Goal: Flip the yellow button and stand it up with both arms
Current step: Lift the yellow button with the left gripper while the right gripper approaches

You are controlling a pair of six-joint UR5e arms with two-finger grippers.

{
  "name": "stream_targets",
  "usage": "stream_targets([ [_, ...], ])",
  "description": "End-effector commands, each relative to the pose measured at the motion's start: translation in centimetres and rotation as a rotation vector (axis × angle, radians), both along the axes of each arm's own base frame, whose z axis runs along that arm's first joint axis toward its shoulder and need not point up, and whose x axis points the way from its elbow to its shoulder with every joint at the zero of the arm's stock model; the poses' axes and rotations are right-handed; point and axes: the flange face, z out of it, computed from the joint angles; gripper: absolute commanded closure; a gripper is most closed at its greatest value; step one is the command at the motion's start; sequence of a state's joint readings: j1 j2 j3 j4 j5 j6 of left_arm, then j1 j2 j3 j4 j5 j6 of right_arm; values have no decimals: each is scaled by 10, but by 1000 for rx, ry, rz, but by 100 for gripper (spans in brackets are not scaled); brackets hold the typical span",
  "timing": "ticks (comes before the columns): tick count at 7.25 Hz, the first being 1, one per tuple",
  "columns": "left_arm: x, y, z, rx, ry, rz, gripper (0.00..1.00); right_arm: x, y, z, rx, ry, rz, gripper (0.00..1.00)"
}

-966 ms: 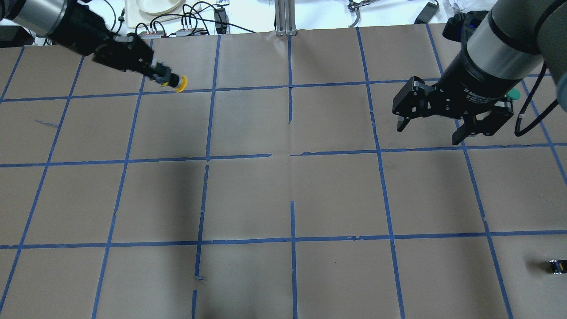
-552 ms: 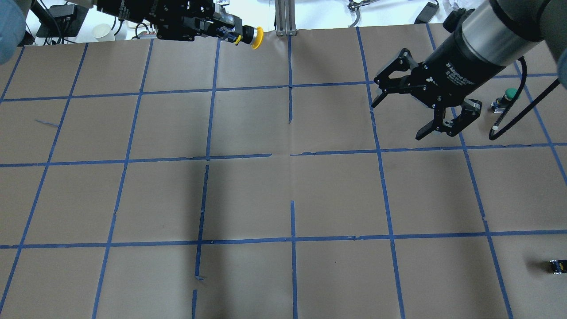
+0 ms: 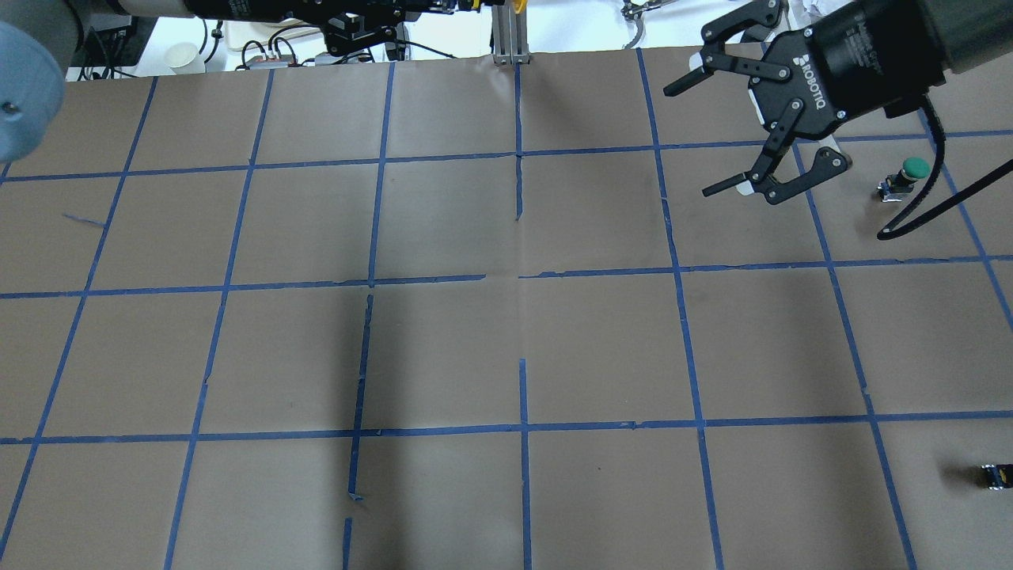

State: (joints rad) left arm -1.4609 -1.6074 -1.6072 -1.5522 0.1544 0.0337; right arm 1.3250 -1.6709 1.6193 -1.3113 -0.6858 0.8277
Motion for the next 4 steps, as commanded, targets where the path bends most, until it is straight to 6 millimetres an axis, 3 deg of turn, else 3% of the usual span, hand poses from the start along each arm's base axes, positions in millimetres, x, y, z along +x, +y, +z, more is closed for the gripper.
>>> stream_targets([
  [1, -4, 22, -25, 19, 113, 8, 95, 7, -7, 14, 144, -197, -164, 0],
  [3, -11, 24, -21, -6, 125, -6, 95, 13, -8, 33, 203, -330, -234, 0],
  [4, -25, 28, -17, -19, 122, -35, 95, 18, -7, 36, 201, -354, -227, 0],
])
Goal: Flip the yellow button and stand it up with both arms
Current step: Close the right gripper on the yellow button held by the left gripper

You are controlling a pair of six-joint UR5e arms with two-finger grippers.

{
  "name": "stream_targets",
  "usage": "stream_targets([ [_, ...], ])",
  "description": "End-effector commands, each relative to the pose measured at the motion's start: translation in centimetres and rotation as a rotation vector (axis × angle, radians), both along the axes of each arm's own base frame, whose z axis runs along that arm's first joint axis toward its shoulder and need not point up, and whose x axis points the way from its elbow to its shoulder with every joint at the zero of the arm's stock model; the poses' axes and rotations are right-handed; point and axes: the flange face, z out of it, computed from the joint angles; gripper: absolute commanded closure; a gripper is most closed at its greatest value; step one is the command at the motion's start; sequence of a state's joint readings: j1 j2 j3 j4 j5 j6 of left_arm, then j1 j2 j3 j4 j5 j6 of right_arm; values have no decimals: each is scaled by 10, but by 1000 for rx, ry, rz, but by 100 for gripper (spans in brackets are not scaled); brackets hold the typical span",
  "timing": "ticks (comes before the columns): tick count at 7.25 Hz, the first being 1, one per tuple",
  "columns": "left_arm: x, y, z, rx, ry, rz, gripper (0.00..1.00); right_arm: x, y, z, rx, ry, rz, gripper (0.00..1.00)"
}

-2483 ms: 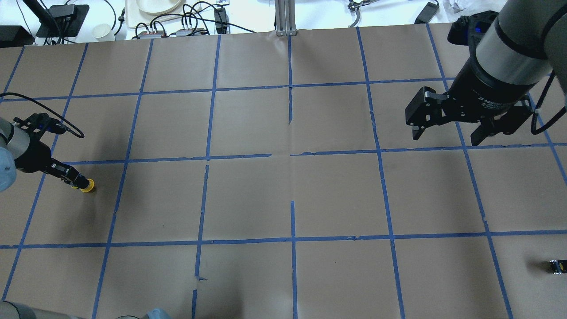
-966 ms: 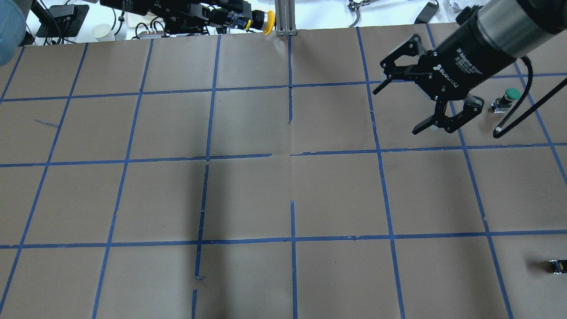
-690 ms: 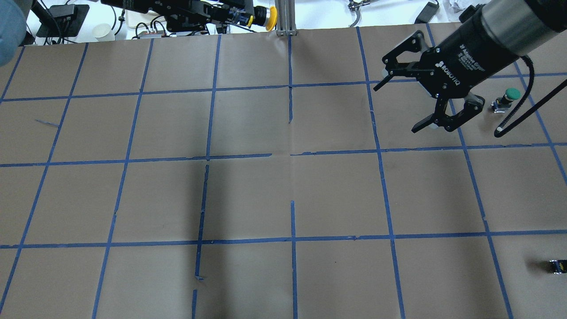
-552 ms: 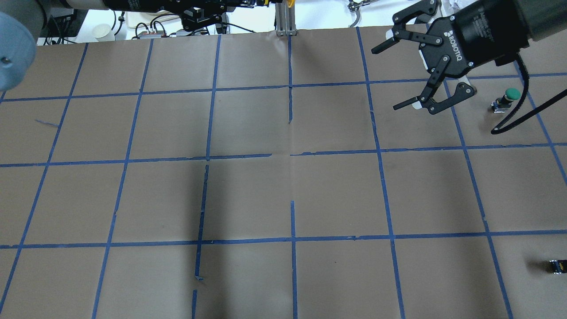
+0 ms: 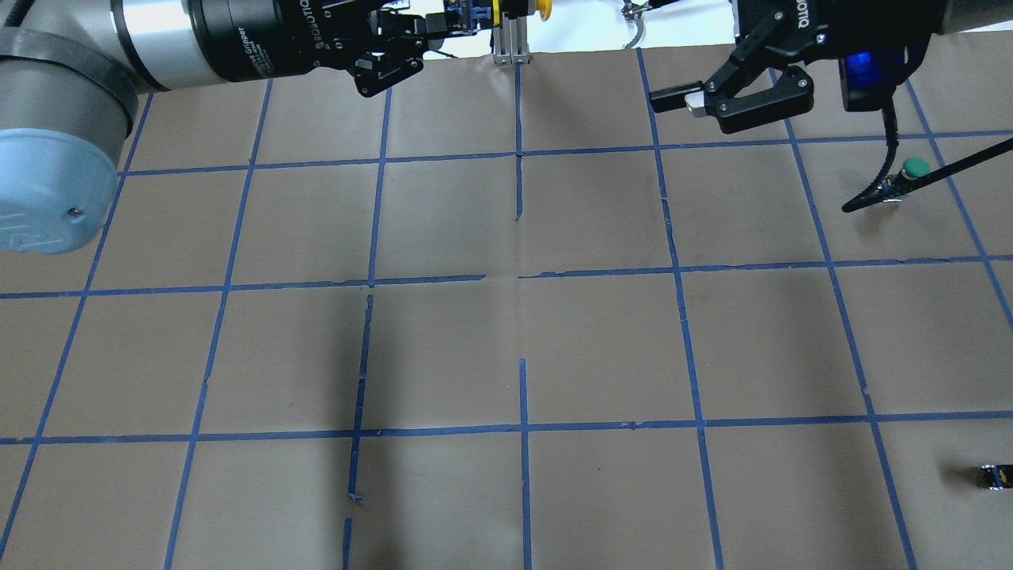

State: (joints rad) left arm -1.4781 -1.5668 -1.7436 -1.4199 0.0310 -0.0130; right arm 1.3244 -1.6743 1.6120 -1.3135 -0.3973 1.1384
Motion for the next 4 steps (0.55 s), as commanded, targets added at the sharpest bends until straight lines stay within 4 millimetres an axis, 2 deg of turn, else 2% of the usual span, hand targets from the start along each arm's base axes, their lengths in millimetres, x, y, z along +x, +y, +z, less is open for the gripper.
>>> stream_targets([
  [1, -19, 5, 8, -17, -2, -36, 95, 9, -1, 7, 15, -83, -13, 0],
  [3, -21, 8, 12, -19, 5, -41, 95, 19, 2, 14, 64, -138, -27, 1],
  [4, -21, 8, 12, -19, 5, -41, 95, 30, 6, 15, 66, -136, -4, 1],
])
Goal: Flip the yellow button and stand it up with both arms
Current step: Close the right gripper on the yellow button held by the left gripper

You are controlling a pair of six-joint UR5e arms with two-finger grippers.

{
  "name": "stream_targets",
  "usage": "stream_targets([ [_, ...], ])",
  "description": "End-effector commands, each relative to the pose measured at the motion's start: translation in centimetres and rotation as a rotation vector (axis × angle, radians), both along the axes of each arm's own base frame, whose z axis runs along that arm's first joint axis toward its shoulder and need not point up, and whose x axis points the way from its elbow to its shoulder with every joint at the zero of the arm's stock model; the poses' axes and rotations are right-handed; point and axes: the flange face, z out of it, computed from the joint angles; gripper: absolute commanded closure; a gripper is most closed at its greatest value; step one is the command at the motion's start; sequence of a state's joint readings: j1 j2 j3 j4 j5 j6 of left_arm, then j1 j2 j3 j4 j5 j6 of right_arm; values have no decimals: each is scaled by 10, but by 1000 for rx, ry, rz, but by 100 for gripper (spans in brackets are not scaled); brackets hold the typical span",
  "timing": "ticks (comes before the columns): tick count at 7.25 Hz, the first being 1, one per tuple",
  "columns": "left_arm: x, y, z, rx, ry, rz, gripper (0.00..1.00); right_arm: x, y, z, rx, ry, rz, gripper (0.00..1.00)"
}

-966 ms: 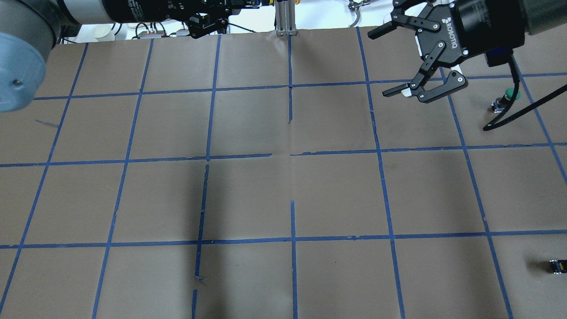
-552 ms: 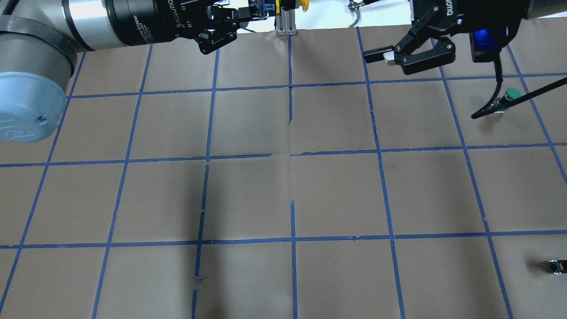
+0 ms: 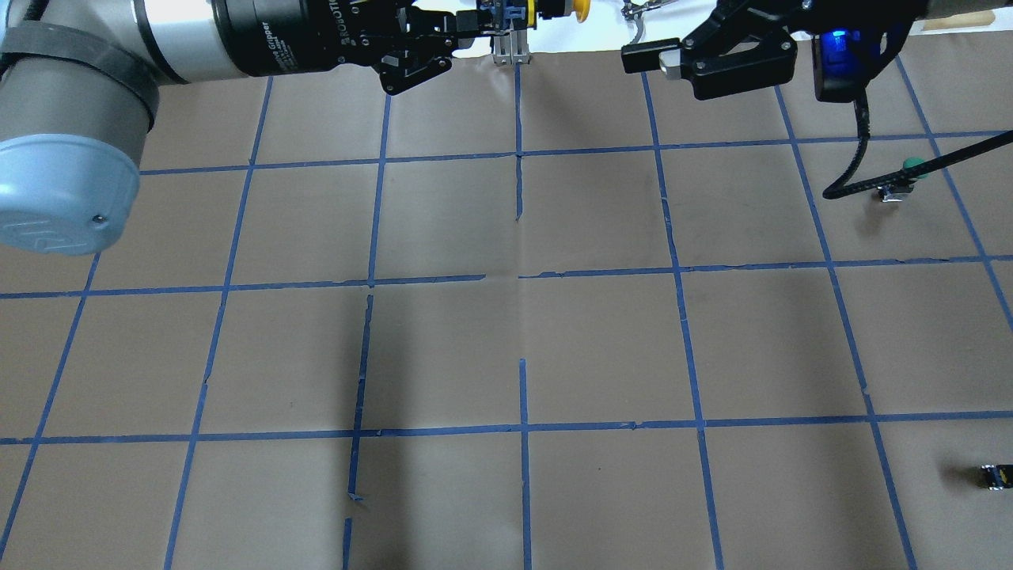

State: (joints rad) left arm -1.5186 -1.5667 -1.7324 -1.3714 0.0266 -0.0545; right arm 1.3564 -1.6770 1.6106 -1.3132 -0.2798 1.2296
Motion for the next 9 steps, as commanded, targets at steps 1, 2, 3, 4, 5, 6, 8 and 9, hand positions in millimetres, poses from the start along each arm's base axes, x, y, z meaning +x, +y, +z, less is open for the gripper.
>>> stream_targets([
  [1, -2, 1, 1, -2, 3, -3, 95, 16, 6, 2, 14, -12, 25, 1],
  [2, -4, 1, 1, -1, 7, -8, 95, 19, 7, 2, 18, -14, 30, 1],
  [3, -5, 0, -1, 2, 7, -9, 95, 28, 9, 3, 25, -14, 46, 1],
  [4, -5, 0, -1, -1, 7, -11, 95, 29, 8, 4, 5, -14, 49, 1],
  [5, -6, 0, -2, 1, 8, -13, 95, 30, 6, 2, 8, -14, 51, 1],
  [6, -6, 0, -2, 2, 8, -13, 95, 30, 7, 0, 14, -14, 51, 1],
  [8, -7, 0, -2, 2, 10, -14, 95, 30, 7, -2, 15, -14, 51, 39],
  [9, -8, 1, -3, 4, 8, -17, 95, 30, 7, -2, 16, -14, 51, 54],
])
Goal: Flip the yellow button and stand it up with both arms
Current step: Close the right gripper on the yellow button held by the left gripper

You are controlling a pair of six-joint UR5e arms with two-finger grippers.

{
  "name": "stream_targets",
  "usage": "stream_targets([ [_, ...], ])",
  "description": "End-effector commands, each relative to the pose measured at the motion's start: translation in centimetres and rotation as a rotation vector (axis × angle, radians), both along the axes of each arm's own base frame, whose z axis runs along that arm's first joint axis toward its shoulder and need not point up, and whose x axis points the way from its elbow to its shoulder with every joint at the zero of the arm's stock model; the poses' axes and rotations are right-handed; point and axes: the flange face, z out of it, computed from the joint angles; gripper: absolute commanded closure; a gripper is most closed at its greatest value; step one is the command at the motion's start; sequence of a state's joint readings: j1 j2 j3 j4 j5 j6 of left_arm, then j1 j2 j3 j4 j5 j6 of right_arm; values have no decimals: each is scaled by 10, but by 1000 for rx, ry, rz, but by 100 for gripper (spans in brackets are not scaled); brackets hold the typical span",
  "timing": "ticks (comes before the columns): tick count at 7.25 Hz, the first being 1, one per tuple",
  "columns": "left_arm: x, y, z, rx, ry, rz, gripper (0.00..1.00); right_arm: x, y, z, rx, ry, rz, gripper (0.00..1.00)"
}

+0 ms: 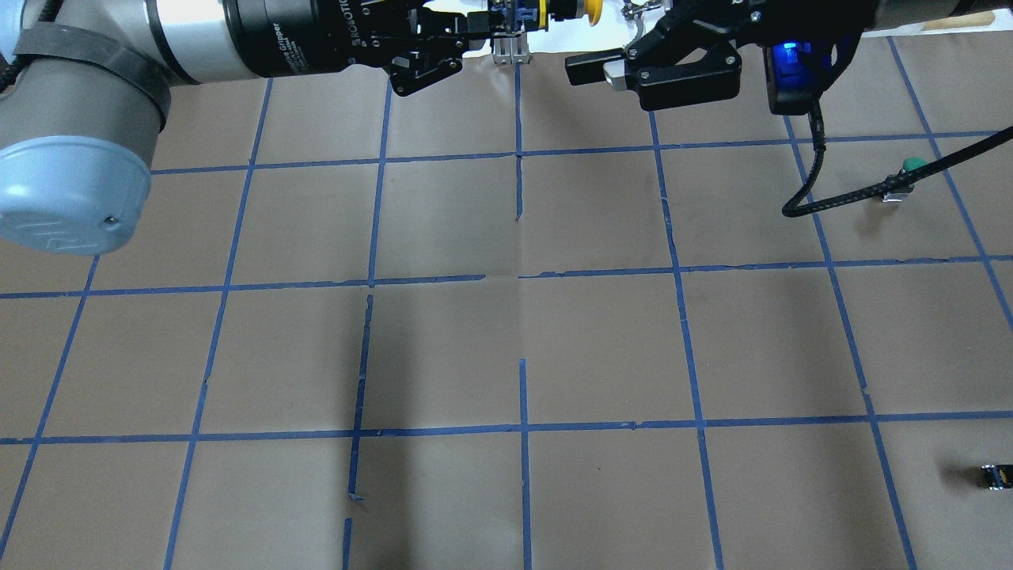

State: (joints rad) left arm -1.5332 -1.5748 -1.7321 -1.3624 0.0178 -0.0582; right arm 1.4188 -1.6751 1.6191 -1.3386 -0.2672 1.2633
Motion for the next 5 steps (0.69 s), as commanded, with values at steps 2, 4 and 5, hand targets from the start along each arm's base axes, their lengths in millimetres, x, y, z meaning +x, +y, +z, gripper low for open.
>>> stream_targets([
  [2, -8, 3, -1, -1, -1, -16, 95, -1, 0, 0, 2, -1, -3, 67],
  [4, -9, 3, -4, 6, -5, -19, 91, -3, -1, 0, 2, -2, -7, 70],
  [5, -9, 3, -4, 5, -10, -19, 53, -4, -2, -1, 4, -2, -8, 70],
])
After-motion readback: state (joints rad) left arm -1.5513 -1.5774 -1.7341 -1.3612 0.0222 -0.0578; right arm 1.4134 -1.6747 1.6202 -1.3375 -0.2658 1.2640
